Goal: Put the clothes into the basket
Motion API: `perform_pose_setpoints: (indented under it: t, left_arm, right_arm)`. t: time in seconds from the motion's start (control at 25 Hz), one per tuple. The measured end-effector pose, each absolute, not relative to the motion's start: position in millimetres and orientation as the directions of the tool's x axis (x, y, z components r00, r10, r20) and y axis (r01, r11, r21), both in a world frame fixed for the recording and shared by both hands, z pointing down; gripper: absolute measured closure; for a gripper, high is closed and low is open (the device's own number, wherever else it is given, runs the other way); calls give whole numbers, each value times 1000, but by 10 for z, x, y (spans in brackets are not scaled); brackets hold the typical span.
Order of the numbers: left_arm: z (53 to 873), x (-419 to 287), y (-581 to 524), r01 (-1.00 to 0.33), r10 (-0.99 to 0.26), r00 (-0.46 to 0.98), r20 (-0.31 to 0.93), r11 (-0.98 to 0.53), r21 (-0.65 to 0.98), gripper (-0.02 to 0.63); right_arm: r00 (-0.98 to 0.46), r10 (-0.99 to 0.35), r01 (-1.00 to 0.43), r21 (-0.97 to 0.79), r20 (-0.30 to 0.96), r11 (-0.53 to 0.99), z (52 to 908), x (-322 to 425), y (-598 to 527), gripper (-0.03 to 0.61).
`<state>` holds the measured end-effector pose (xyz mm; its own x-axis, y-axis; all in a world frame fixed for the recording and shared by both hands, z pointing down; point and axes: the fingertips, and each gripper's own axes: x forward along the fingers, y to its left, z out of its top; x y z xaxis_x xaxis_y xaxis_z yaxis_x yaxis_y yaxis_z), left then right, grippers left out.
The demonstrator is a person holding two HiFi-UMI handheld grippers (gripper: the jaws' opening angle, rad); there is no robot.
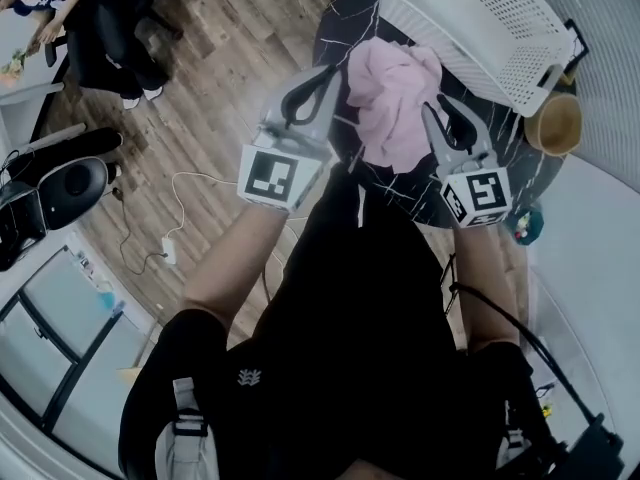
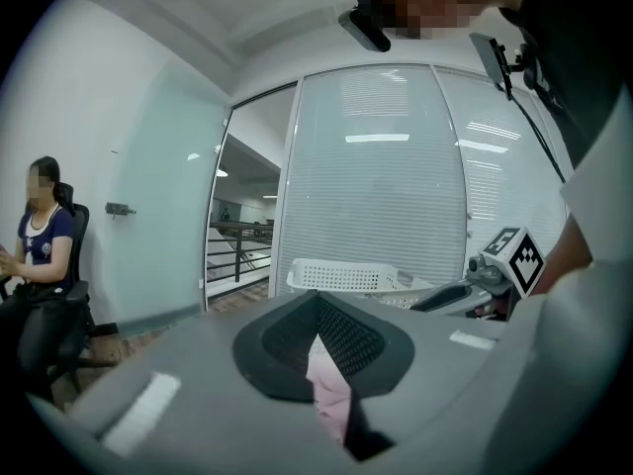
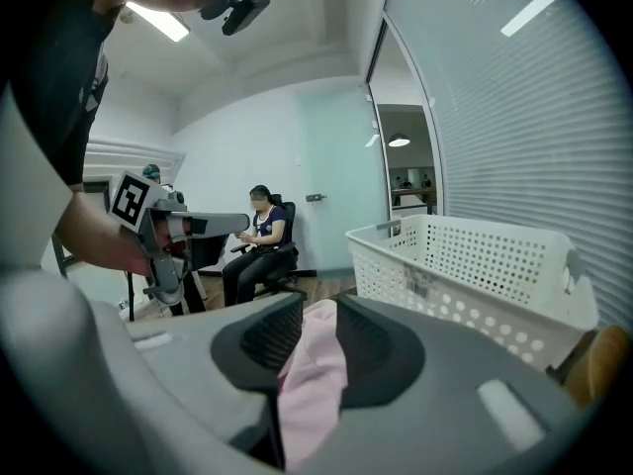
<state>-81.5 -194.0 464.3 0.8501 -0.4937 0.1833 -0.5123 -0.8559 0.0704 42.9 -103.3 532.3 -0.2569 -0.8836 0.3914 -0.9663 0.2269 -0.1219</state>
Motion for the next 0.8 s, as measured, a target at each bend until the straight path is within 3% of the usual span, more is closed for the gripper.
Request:
perform_pose_setpoints:
  t: [0.2,0.36,0.44,0.64,0.8]
  left_arm:
    - [4767,-756,-1924,-522,-502,843,196,-850,73,607]
    - [4890,-720,-1931,-535,-509,833,216,-841,83,607]
    - [4953,-699,-1943,-540,-512,829,226,-837,84,607]
    - [5067,-700,-1965,-548,-515,821,245,-832,87,607]
    - [5155,-751,-1986,-555,-515,813,271,-827,92,607]
  right_arm:
    - [-305,-870,-952,-151,388,267,5499,338,-1081,401]
    - [-312,-873,-949,-163,375,269,5645,362,-1165,212]
    - [-310,-870,-949,-173,383,262,5730,410,-1211,162]
    - [-334,-841,-941,-204,426,271,5968,395,-1322,98]
    - [-337,-802,-941,-203,493,270,6199,380,-1383,95]
